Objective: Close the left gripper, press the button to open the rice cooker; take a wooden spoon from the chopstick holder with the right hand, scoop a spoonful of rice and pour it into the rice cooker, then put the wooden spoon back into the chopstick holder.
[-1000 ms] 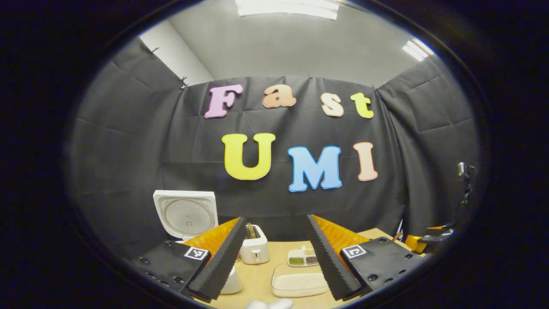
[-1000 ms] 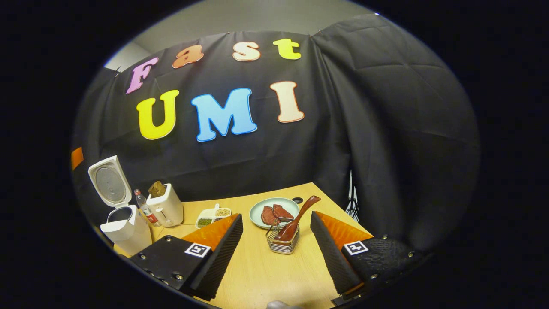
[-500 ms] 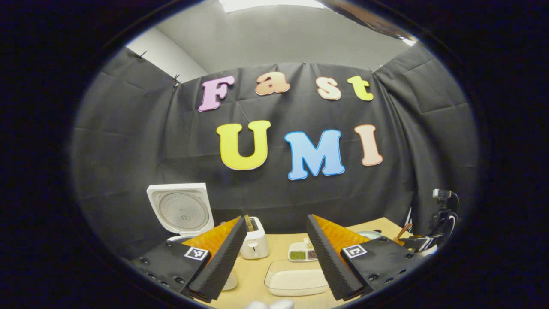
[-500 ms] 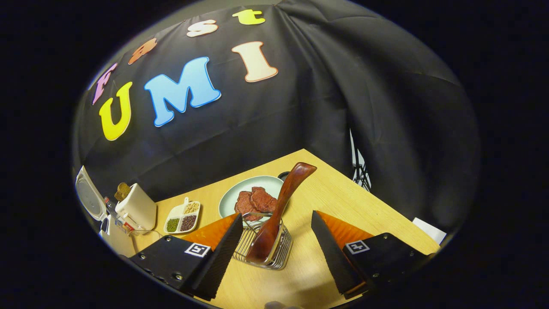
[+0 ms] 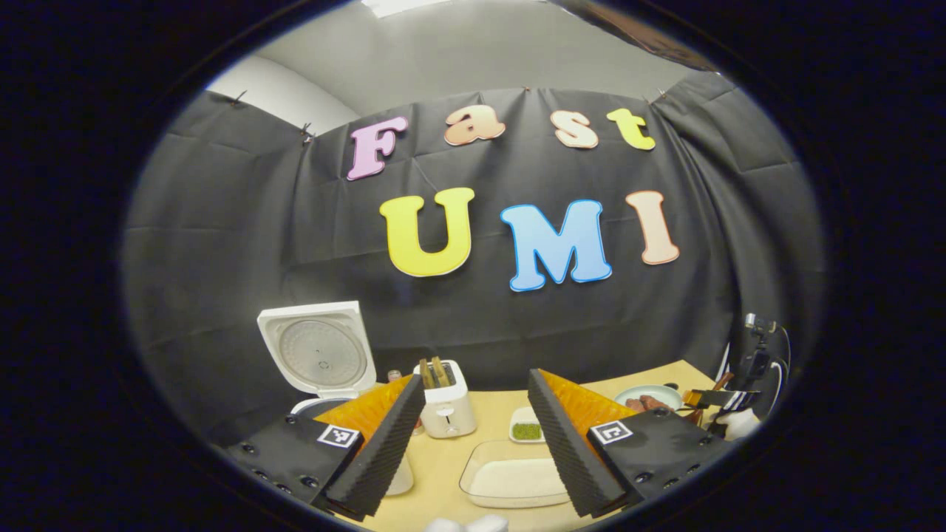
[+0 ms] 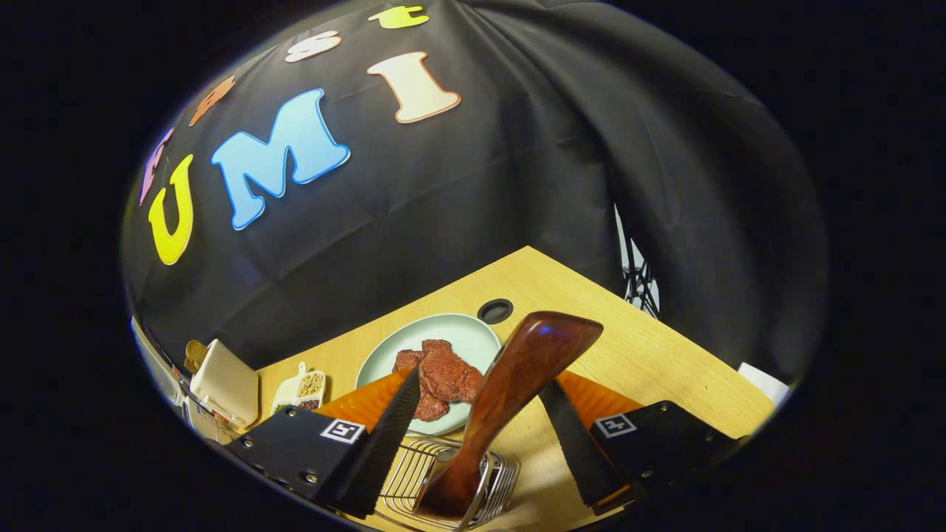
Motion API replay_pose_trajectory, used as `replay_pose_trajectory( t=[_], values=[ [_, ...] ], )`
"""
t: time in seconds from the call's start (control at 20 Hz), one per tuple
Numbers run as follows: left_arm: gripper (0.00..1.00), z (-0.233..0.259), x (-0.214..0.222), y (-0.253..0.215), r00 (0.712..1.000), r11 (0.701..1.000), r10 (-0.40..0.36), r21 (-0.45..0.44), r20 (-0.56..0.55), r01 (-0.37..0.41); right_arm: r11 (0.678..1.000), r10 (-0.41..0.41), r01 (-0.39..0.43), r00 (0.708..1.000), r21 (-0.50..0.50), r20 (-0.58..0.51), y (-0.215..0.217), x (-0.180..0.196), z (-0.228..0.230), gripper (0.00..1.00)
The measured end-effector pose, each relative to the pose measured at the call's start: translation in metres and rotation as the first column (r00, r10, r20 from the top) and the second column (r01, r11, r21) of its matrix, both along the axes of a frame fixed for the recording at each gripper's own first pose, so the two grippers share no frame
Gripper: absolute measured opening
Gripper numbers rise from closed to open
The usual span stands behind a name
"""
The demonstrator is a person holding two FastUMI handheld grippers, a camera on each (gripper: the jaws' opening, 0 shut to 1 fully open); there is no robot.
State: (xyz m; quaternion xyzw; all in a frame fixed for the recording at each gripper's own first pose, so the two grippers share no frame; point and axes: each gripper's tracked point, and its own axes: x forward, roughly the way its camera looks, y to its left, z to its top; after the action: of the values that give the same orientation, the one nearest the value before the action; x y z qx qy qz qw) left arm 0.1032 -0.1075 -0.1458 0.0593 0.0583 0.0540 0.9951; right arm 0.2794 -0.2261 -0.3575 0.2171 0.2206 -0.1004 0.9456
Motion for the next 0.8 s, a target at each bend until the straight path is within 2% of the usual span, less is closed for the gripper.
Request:
replay_pose_trajectory(
  t=[0.15,0.2,0.25,0.3,0.4,0.55,0.8],
  values=[
    [0.99,-0.003,0.003,-0.003,1.000,1.000,-0.004,0.007,-0.006,0.004,1.000,-0.006,0.005,1.000,0.020,0.011,-0.006,0.003,0.006,0.49],
    [0.99,-0.002,0.004,-0.003,1.000,1.000,-0.004,0.010,-0.004,0.004,0.999,0.014,-0.014,1.000,0.046,0.010,-0.001,-0.003,0.013,0.28],
    [0.99,-0.002,0.004,-0.003,1.000,1.000,-0.006,0.012,-0.002,0.006,0.999,0.010,-0.010,1.000,0.047,0.001,-0.001,-0.005,0.017,0.19],
    [0.99,-0.001,0.003,-0.001,1.000,1.000,0.000,0.014,0.001,0.000,0.998,0.032,-0.033,0.999,0.050,0.005,0.005,0.003,0.010,0.21],
    [0.99,-0.001,0.001,-0.001,1.000,1.000,-0.006,0.008,0.008,0.005,0.999,0.043,-0.043,0.999,0.010,0.005,0.007,0.001,0.013,0.17],
    [0.99,-0.003,-0.002,0.011,1.000,1.000,0.000,0.006,0.010,0.000,0.999,0.039,-0.039,0.999,-0.002,0.017,0.008,0.000,0.026,0.17],
    [0.99,0.000,-0.015,0.043,1.000,1.000,0.004,0.018,0.017,-0.004,0.991,0.054,-0.043,0.995,-0.128,0.082,0.016,-0.008,0.083,0.17]
  ],
)
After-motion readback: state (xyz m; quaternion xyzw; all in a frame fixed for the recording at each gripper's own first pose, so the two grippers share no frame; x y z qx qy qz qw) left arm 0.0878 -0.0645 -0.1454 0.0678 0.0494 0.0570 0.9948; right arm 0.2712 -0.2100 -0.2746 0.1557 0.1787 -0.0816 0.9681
